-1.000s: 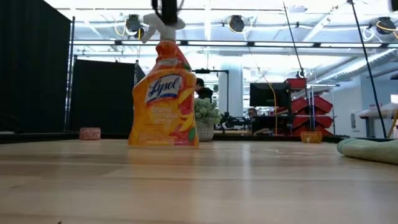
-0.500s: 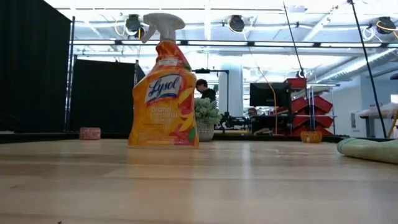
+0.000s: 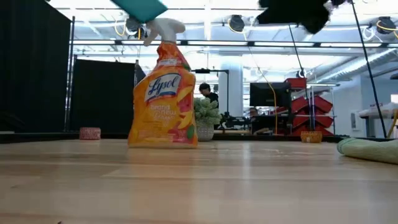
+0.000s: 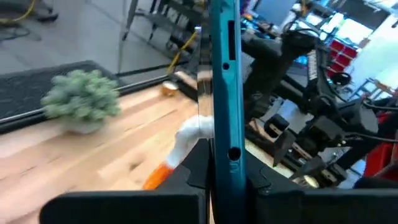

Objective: Apply microfiber cloth
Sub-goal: Spray the back of the cellphone with a spray bottle

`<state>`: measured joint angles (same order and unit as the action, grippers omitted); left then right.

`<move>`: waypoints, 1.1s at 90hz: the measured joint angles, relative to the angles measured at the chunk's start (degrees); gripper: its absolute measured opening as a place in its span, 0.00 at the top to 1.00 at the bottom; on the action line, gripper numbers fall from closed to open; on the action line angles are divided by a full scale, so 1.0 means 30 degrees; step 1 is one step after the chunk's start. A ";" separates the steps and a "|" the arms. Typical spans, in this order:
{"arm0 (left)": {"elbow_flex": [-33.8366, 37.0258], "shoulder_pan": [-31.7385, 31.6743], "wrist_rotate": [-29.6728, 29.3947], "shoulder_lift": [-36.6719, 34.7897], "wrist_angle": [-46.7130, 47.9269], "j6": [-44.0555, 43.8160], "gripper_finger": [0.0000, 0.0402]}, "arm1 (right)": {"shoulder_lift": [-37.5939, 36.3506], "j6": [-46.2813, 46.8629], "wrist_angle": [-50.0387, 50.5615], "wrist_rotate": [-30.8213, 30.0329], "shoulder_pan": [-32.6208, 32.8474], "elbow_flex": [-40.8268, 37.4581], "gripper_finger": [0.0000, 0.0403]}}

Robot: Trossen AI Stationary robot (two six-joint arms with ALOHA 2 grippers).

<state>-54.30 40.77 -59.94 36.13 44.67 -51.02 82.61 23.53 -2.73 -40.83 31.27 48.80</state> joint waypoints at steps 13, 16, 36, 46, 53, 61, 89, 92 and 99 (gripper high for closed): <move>-0.0996 0.0007 0.0403 -0.1533 0.1588 0.0217 0.98 | 0.0000 -0.0494 -0.0004 0.1528 -0.2472 0.0000 0.44; -0.1209 0.0007 0.0351 -0.1750 0.1586 0.0888 0.98 | 0.0000 -0.0738 -0.0004 0.1823 -0.2993 0.0000 0.42; -0.1204 -0.0522 -0.1228 -0.2275 0.5859 0.0518 0.99 | 0.0206 -0.2110 -0.0185 0.3170 -0.6683 0.0000 0.35; -0.0073 -0.0905 -0.0976 -0.1173 0.8796 -0.2940 0.99 | 0.0972 -0.2875 -0.0738 0.3388 -0.8360 0.0000 0.36; 0.0960 -0.1059 -0.0076 -0.0444 0.9394 -0.4732 0.99 | 0.1823 -0.3168 -0.1658 0.4208 -0.9445 0.0000 0.37; 0.2253 -0.1086 0.1235 0.0357 0.8514 -0.5859 0.99 | 0.3006 -0.3230 -0.3073 0.4803 -1.0430 -0.0007 0.37; 0.5202 -0.1086 0.3350 0.5010 0.1940 -0.7383 0.99 | 0.6187 -0.3757 -0.7617 0.7202 -1.1474 -0.0022 0.38; 0.5219 -0.1088 0.3427 0.5553 0.1572 -0.7390 0.99 | 0.6318 -0.3527 -0.7542 0.7259 -1.1387 -0.0007 0.38; 0.5231 -0.1209 0.3432 0.6608 0.0561 -0.7403 0.99 | 0.6501 -0.3430 -0.7325 0.7232 -1.1032 -0.0013 0.38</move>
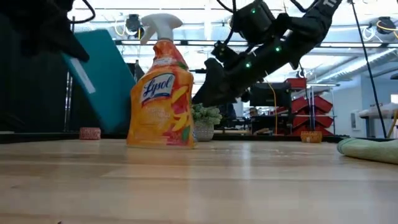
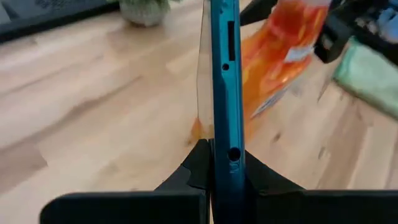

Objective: Apply microfiber cloth
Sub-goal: Spray the back of the cellphone with a spray bottle

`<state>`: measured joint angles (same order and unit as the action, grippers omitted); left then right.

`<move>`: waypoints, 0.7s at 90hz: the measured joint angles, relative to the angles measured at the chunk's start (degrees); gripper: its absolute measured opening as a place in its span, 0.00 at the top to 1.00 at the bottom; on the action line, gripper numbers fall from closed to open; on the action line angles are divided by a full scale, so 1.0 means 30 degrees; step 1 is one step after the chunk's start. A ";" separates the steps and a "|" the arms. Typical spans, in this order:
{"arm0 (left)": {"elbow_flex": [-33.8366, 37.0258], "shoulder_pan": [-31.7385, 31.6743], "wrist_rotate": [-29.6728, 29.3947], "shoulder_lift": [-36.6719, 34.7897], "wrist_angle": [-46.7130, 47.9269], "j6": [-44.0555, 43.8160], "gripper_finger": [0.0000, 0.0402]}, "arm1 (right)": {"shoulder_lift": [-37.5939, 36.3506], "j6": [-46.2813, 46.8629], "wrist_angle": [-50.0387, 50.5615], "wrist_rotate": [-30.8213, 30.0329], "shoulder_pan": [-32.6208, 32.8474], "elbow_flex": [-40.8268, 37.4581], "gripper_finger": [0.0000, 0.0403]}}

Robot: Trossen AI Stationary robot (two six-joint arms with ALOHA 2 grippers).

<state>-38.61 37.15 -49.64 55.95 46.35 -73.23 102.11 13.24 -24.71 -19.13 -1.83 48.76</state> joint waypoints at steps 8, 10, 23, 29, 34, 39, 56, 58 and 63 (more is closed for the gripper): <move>0.0000 -0.0281 0.0053 0.1026 -0.1146 -0.0002 0.99 | -0.0001 0.0020 0.0034 -0.0069 0.0666 0.0001 0.38; 0.0000 -0.0329 0.0094 0.1247 -0.1406 -0.0002 0.99 | -0.0002 0.0090 -0.0012 -0.0067 0.0849 0.0006 0.38; -0.0002 -0.0758 0.0154 0.2430 -0.2622 -0.0002 0.99 | -0.0141 0.1078 0.0678 -0.0232 0.2043 0.0013 0.38; -0.0007 -0.0826 0.0180 0.2859 -0.3126 0.0005 0.99 | -0.0141 0.1717 0.1209 -0.0472 0.2631 0.0013 0.38; -0.0007 -0.0933 0.0166 0.3194 -0.3780 0.0015 0.99 | -0.0141 0.2329 0.1660 -0.0872 0.3186 0.0013 0.38; -0.0007 -0.0973 0.0134 0.3494 -0.4461 0.0039 0.99 | -0.0141 0.2842 0.1876 -0.1119 0.3751 0.0013 0.38; -0.0007 -0.0984 0.0190 0.4554 -0.6514 0.0183 0.99 | -0.0141 0.4321 0.1879 -0.1183 0.5453 0.0013 0.38; -0.0007 -0.0984 0.0195 0.4684 -0.6771 0.0188 0.99 | -0.0141 0.4543 0.1879 -0.1239 0.5601 0.0018 0.38; -0.0007 -0.0984 0.0195 0.5052 -0.7547 0.0397 0.99 | -0.0141 0.4997 0.1885 -0.1555 0.5985 0.0013 0.38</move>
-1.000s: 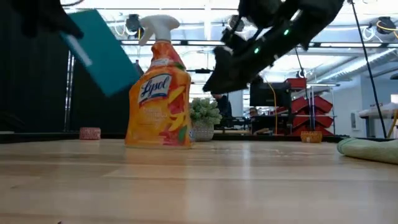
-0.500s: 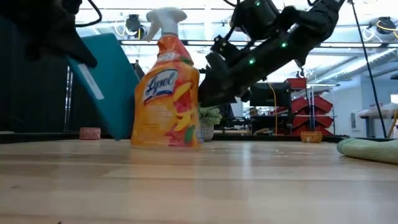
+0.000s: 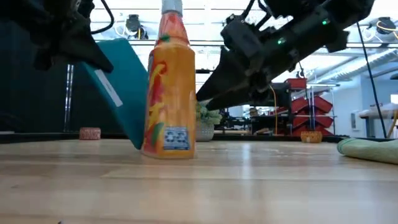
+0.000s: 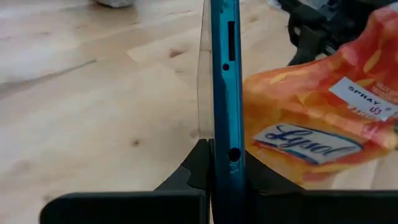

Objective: Apply microfiber cloth
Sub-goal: Spray the back of the cellphone with a spray bottle

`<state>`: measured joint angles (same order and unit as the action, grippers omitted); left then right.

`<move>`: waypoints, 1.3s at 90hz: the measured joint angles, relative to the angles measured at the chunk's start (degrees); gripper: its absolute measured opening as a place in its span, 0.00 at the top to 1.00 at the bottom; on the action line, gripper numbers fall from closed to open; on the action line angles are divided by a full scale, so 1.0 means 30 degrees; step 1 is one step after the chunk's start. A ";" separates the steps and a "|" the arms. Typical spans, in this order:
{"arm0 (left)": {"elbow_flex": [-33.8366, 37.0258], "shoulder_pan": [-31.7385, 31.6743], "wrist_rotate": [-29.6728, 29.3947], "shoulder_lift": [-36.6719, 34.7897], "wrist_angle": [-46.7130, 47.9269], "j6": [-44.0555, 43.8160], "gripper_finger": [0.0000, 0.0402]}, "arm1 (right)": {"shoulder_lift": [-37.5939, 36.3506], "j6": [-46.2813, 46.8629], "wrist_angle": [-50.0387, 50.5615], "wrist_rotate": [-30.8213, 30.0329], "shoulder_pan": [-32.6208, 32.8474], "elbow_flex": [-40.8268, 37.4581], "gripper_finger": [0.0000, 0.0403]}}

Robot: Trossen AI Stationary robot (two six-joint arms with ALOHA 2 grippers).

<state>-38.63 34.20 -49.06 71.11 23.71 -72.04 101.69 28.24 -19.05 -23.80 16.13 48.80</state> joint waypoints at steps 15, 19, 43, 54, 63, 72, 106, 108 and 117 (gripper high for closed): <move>-0.0030 0.0002 0.0591 0.1107 -0.3074 0.1852 0.98 | -0.0005 0.0240 -0.0061 -0.0101 0.1054 0.0007 0.38; -0.0101 0.0017 0.0786 0.1196 -0.3056 0.2148 0.98 | -0.0193 -0.0061 0.0577 -0.0099 0.1324 0.0007 0.38; -0.2444 0.0501 0.1282 -0.0965 0.3632 0.2173 0.98 | -0.5805 0.0903 0.7002 -0.0023 0.3026 0.0182 0.38; -0.3513 0.0446 0.1133 -0.2089 0.5475 0.3321 0.98 | -0.6827 0.1438 0.6753 -0.0232 0.3517 0.0182 0.38; -0.4127 0.0162 0.1069 -0.2602 0.5428 0.4425 0.98 | -0.6885 0.0379 0.6388 -0.0203 0.3538 0.0182 0.38; -0.4419 0.0011 0.0999 -0.2841 0.5400 0.5113 0.98 | -0.6625 0.0416 0.5993 -0.0182 0.3277 0.0179 0.37; -0.4495 -0.0554 0.1120 -0.2858 0.5461 0.6083 0.98 | -0.6360 -0.1193 0.4933 -0.0182 0.3133 0.0175 0.05; -0.4495 -0.0600 0.1129 -0.2862 0.5457 0.6217 0.98 | -0.6360 -0.1437 0.4742 -0.0101 0.3105 0.0175 0.04; -0.4495 -0.1008 0.1153 -0.2857 0.5428 0.6714 0.98 | -0.6391 -0.1798 0.3395 -0.0015 0.3028 0.0168 0.04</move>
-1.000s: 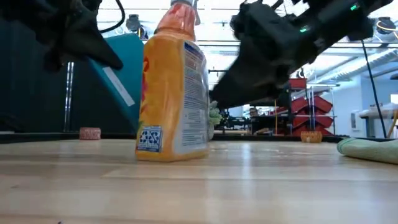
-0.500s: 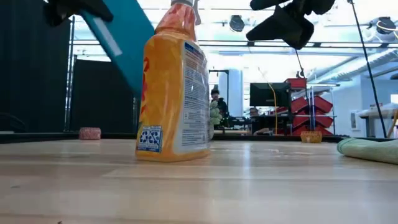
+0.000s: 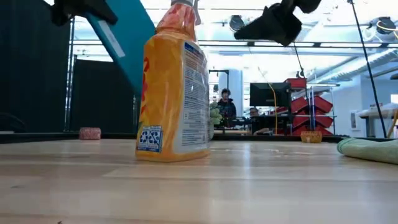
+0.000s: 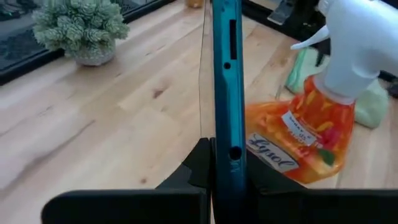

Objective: Apply microfiber cloth
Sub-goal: Spray the back of the cellphone with a spray bottle

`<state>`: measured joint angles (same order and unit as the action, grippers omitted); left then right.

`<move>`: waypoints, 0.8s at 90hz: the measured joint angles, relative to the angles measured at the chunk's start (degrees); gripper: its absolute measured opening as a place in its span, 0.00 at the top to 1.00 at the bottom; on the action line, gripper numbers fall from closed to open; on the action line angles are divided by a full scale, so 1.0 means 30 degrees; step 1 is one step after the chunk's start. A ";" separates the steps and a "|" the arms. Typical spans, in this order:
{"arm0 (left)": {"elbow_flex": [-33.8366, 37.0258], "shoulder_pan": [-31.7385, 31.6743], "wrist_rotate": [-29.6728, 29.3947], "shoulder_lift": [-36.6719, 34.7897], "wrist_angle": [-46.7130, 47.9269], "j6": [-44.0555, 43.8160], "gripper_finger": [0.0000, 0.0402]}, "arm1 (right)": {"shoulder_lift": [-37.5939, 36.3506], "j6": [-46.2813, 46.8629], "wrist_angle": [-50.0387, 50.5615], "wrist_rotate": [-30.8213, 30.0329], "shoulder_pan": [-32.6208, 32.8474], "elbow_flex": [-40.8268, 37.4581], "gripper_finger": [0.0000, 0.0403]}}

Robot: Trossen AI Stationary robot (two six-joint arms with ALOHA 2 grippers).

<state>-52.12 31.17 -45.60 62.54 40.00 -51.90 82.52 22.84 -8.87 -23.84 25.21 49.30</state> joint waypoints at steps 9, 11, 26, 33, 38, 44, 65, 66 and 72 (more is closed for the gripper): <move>-0.0007 -0.0512 0.0132 -0.0001 -0.0041 0.0229 0.98 | 0.0007 -0.0496 -0.2195 -0.0098 -0.0008 0.0000 0.09; -0.0007 -0.0647 0.0287 -0.0002 -0.0082 0.0474 0.98 | 0.0089 -0.0957 -0.2706 -0.0204 0.0002 0.0000 0.10; -0.0007 -0.1852 0.1558 0.0082 -0.0826 0.2392 0.98 | 0.1539 -0.5173 -0.6788 -0.2198 0.0160 0.0000 0.12; -0.0007 -0.2307 0.1776 0.0082 -0.0936 0.2833 0.98 | 0.2299 -0.7249 -0.7730 -0.3809 0.0270 0.0000 0.12; -0.0007 -0.2537 0.2056 0.0082 -0.1091 0.3113 0.98 | 0.2740 -0.7749 -0.8114 -0.5380 0.0327 0.0000 0.12; -0.0007 -0.2771 0.2423 0.0082 -0.1313 0.3514 0.98 | 0.3099 -0.7829 -0.8581 -0.6567 0.0350 0.0008 0.13; -0.0007 -0.3609 0.3006 0.0082 -0.2122 0.4581 0.98 | 0.5110 -0.8393 -0.7787 -0.7511 0.0372 0.2524 0.13; -0.0007 -0.3642 0.3038 0.0082 -0.2168 0.4636 0.98 | 0.5233 -0.8428 -0.7572 -0.7516 0.0372 0.2699 0.13; -0.0007 -0.3843 0.3215 0.0082 -0.2521 0.5018 0.98 | 0.5931 -0.8514 -0.6259 -0.7600 0.0263 0.3666 0.13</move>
<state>-52.14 19.64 -35.96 62.78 32.43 -36.84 100.31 -2.70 -27.64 -46.64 26.00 60.30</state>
